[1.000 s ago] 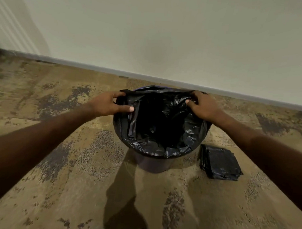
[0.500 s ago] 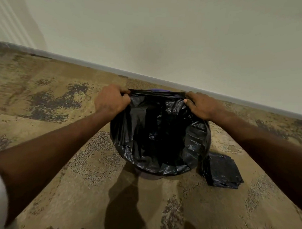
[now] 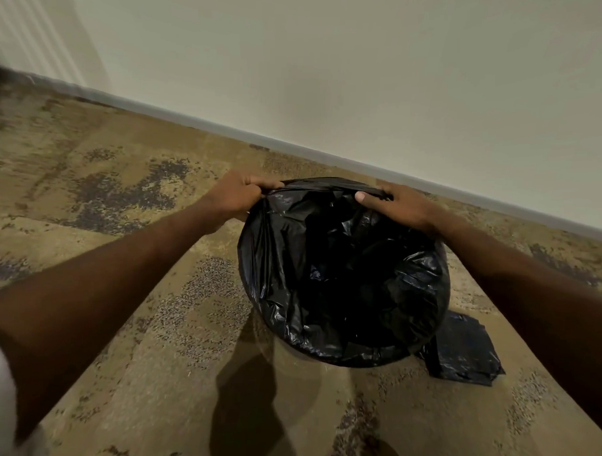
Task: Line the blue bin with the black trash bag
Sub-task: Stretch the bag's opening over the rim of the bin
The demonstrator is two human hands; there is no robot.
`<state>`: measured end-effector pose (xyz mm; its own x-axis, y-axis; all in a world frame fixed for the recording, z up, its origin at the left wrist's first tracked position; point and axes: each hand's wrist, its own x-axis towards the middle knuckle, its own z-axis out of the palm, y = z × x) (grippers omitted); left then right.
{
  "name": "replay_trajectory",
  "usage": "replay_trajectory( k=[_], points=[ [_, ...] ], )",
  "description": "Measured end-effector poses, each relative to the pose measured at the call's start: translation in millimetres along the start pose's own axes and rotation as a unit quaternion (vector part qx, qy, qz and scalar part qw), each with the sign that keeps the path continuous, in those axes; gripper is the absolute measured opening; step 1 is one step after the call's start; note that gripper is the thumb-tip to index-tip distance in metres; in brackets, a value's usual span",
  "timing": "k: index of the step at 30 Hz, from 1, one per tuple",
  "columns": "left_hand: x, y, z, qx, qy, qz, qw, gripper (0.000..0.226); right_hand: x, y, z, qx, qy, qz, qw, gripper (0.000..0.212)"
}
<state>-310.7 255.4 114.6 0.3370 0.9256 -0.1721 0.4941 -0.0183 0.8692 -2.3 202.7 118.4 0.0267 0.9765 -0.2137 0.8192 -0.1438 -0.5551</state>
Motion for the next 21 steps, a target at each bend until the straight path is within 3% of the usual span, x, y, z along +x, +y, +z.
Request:
replay_trajectory(
  k=[5, 7, 9, 13, 17, 21],
  points=[
    [-3, -14, -3, -0.160, -0.043, -0.081, 0.983, 0.038, -3, 14, 1, -0.013, 0.013, 0.005, 1.000, 0.057],
    [-6, -20, 0, -0.131, -0.028, -0.050, 0.990, 0.035, -3, 15, 2, -0.017, 0.005, 0.001, 1.000, 0.071],
    [-9, -28, 1, -0.030, 0.013, 0.023, 0.999, 0.032, -3, 16, 3, 0.000, 0.006, -0.002, 1.000, 0.082],
    [-16, -32, 9, 0.081, 0.082, 0.113, 0.987, 0.030, -5, 22, 5, 0.036, 0.030, 0.017, 0.999, 0.078],
    [-17, -27, 9, 0.011, 0.055, 0.051, 0.997, 0.029, -6, 26, 3, 0.083, 0.020, 0.052, 0.995, 0.074],
    [-10, -13, 0, -0.061, 0.121, 0.014, 0.991, 0.035, -31, 30, 2, 0.109, 0.056, 0.051, 0.991, 0.074]
  ],
)
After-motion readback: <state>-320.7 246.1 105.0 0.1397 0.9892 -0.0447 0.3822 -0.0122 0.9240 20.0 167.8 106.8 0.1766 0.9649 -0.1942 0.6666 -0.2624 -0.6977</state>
